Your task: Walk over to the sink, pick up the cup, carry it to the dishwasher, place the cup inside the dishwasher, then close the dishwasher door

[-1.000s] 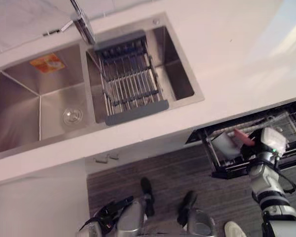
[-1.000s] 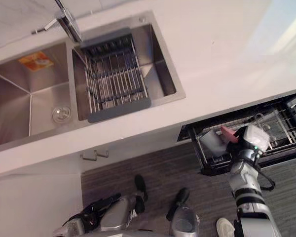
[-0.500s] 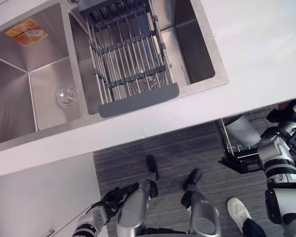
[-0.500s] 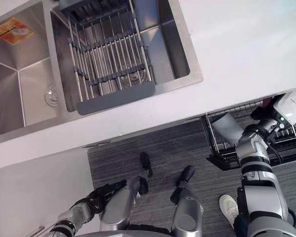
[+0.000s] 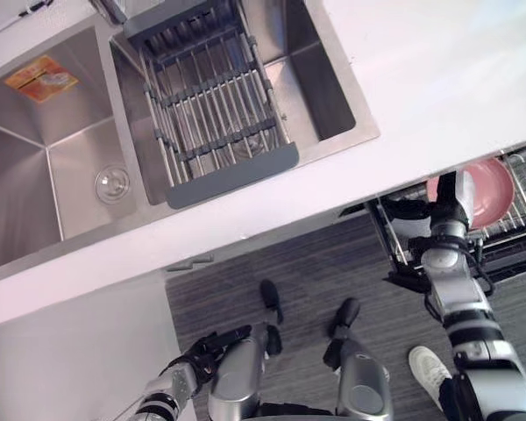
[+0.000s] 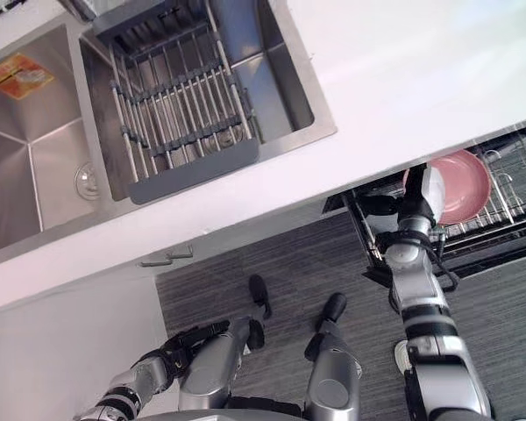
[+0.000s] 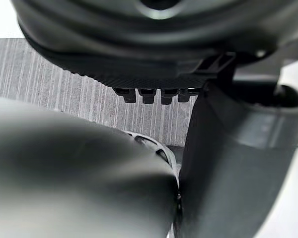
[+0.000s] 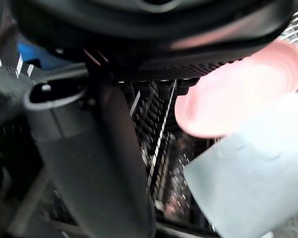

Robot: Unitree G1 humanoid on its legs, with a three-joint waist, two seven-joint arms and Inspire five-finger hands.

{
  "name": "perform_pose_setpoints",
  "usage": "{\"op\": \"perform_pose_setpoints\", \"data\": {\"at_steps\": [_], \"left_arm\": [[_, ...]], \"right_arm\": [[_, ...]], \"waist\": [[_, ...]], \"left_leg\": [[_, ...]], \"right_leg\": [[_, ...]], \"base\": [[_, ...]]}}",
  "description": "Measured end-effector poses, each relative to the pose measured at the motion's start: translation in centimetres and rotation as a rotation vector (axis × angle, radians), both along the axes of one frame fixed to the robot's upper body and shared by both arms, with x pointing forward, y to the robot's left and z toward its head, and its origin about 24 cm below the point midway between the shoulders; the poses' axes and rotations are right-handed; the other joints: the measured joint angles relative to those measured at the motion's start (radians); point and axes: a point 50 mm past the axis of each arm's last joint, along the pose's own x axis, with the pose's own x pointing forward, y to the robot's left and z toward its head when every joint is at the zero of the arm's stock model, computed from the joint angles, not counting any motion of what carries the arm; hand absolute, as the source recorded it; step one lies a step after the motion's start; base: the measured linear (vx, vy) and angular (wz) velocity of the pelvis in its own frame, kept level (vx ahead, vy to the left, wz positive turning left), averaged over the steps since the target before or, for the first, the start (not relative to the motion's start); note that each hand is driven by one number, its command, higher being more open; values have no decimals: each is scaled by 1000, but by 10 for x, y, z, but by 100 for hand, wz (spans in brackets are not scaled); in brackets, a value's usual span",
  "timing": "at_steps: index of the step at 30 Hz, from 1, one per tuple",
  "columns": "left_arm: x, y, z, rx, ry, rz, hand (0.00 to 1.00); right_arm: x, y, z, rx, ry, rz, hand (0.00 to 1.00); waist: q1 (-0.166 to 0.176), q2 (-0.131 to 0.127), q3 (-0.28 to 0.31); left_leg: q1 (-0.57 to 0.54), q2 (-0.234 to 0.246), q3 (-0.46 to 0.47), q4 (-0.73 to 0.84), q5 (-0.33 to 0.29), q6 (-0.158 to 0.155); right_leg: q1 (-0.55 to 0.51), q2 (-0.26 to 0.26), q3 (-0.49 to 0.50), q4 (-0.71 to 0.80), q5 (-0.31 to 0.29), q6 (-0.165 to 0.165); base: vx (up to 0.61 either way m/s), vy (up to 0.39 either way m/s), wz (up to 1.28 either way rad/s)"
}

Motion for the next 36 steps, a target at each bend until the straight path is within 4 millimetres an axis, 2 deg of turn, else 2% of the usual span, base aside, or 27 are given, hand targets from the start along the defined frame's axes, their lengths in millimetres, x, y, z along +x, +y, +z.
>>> {"op": "perform_pose_setpoints", "data": {"at_steps": [3, 5, 8, 11, 13, 15, 17, 18, 20, 21, 22, 23, 25, 26, 27, 28, 31, 36], "left_arm": [[-9, 3, -3, 20, 28, 23, 100], [-17, 8, -6, 23, 51, 59, 100], [-31, 16, -10, 32, 105, 114, 100], [-42, 21, -13, 50, 138, 130, 100], [-48, 23, -15, 56, 166, 145, 100], [-55, 23, -16, 54, 195, 154, 100], [-63, 20, -19, 54, 225, 160, 100], [-64, 18, -19, 48, 229, 161, 100], [-65, 14, -20, 45, 238, 165, 100], [-66, 13, -21, 44, 241, 166, 100], [-67, 11, -22, 41, 246, 167, 100], [-68, 10, -22, 39, 250, 168, 100], [-70, 4, -24, 27, 249, 172, 100], [-70, 2, -24, 23, 246, 172, 100], [-70, 1, -24, 16, 238, 174, 100], [-72, 2, -24, 14, 232, 177, 100], [-75, 7, -25, 0, 212, 231, 100], [-78, 10, -25, -3, 206, 229, 100]], "right_arm": [[-36, -15, -4, 125, -140, -161, 100], [-60, -29, 2, 206, -280, -270, 100], [-112, -65, 16, 267, -549, -516, 100], [-149, -86, 8, 284, -622, -673, 100], [-172, -95, -9, 335, -608, -736, 100], [-191, -102, -41, 494, -567, -776, 100], [-206, -95, -84, 709, -506, -813, 100], [-208, -90, -96, 778, -491, -816, 100], [-209, -58, -141, 1001, -399, -801, 100], [-207, -47, -151, 1047, -367, -785, 100], [-201, -24, -166, 1141, -304, -731, 100], [-197, -13, -172, 1179, -278, -704, 100], [-173, 23, -180, 1281, -180, -527, 100], [-166, 29, -179, 1295, -168, -474, 100], [-149, 37, -175, 1324, -175, -391, 100], [-131, 45, -169, 1354, -194, -335, 100], [-130, 34, -172, 1351, -212, -392, 100], [-109, 31, -165, 1380, -259, -375, 100]], "waist": [[-25, -36, -15], [-39, -61, -29], [-81, -104, -65], [-104, -127, -105], [-120, -134, -125], [-130, -133, -149], [-130, -124, -189], [-130, -122, -193], [-120, -106, -207], [-115, -100, -211], [-101, -86, -219], [-96, -81, -222], [-64, -62, -235], [-53, -60, -237], [-36, -45, -246], [-20, -48, -245], [3, -51, -247], [6, -52, -248]], "left_leg": [[48, -2, 25, -34, 2, -1], [73, -2, 47, -46, 1, -2], [126, -1, 87, -70, -4, -9], [154, 7, 108, -74, -11, -19], [173, 12, 112, -75, -11, -25], [199, 16, 111, -78, -11, -33], [211, 19, 109, -86, -7, -40], [217, 19, 108, -89, -6, -41], [217, 24, 100, -92, -5, -47], [216, 27, 96, -95, -4, -50], [214, 28, 86, -102, -1, -52], [213, 28, 81, -103, 0, -52], [210, 30, 80, -105, 0, -52], [206, 29, 80, -105, 0, -53], [201, 28, 80, -105, 0, -53], [199, 28, 80, -106, 5, -58], [198, 13, 58, -109, 21, -54], [190, -14, 24, -95, 30, -50]], "right_leg": [[22, -1, 20, 0, -5, 5], [28, 0, 43, 0, -7, 7], [49, 4, 80, 0, -13, 9], [63, 12, 100, -3, -18, 6], [80, 16, 102, -5, -22, 4], [106, 18, 98, -6, -31, 4], [118, 24, 89, -6, -38, 1], [123, 26, 87, -7, -39, 1], [132, 31, 71, -10, -46, 4], [133, 32, 65, -10, -47, 2], [137, 33, 52, -11, -47, 1], [142, 33, 44, -13, -48, 1], [162, 30, 9, -23, -50, 1], [166, 27, 1, -24, -51, 3], [173, 22, -19, -24, -53, 7], [180, 18, -36, -20, -55, 14], [188, 1, -67, -8, -58, 18], [205, -28, -102, 7, -67, 36]], "base": [[56, 10, -18], [58, 14, -32], [49, 5, -32], [38, -21, -26], [44, -33, -8], [0, 0, 0], [3, -14, 2], [-17, -25, 7], [-50, -20, 14], [-45, -19, 24], [-22, -11, 24], [-18, -6, 37], [8, 11, 46], [38, 24, 54], [57, 26, 53], [64, 24, 49], [93, 28, 34], [63, 39, 23]]}}
